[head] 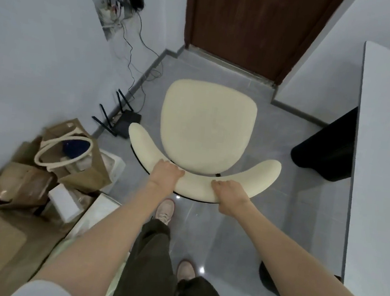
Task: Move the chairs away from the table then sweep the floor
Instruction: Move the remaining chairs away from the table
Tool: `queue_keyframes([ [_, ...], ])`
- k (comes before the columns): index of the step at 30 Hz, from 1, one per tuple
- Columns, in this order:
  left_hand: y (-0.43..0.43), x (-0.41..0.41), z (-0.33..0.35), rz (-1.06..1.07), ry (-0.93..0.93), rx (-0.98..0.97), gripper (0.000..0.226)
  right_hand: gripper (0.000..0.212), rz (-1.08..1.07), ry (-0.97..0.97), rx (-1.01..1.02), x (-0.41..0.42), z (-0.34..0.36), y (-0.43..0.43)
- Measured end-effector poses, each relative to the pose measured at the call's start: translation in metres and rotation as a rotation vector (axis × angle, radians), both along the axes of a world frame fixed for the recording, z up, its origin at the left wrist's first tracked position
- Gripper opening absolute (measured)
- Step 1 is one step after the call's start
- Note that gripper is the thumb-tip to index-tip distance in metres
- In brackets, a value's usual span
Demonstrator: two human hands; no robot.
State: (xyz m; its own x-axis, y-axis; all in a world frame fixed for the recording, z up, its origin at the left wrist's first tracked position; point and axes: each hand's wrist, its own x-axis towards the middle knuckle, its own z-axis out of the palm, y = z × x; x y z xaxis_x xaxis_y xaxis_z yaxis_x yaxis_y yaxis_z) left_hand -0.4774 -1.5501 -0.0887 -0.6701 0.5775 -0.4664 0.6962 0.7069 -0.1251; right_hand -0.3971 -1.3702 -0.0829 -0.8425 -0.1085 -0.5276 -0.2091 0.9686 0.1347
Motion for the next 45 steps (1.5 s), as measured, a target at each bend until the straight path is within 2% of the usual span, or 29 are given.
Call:
queue_keyframes([
  [8, -0.031, 0.127, -0.005, 0.045, -0.035, 0.0, 0.04, 0.051, 0.034, -0.069, -0.003, 0.118, 0.011, -0.026],
  [26, -0.117, 0.302, 0.011, 0.009, -0.051, -0.003, 0.037, 0.059, -0.036, -0.147, 0.01, 0.295, 0.022, -0.118],
  [33, -0.127, 0.365, 0.008, 0.079, -0.06, 0.006, 0.037, 0.056, 0.018, -0.138, -0.002, 0.347, 0.021, -0.124],
  [39, -0.132, 0.437, 0.003, 0.209, -0.058, 0.029, 0.041, 0.05, 0.136, -0.11, 0.003, 0.398, 0.016, -0.119],
  [45, -0.118, 0.535, 0.006, 0.3, -0.016, -0.037, 0.04, 0.046, 0.301, -0.086, 0.006, 0.47, 0.014, -0.106],
])
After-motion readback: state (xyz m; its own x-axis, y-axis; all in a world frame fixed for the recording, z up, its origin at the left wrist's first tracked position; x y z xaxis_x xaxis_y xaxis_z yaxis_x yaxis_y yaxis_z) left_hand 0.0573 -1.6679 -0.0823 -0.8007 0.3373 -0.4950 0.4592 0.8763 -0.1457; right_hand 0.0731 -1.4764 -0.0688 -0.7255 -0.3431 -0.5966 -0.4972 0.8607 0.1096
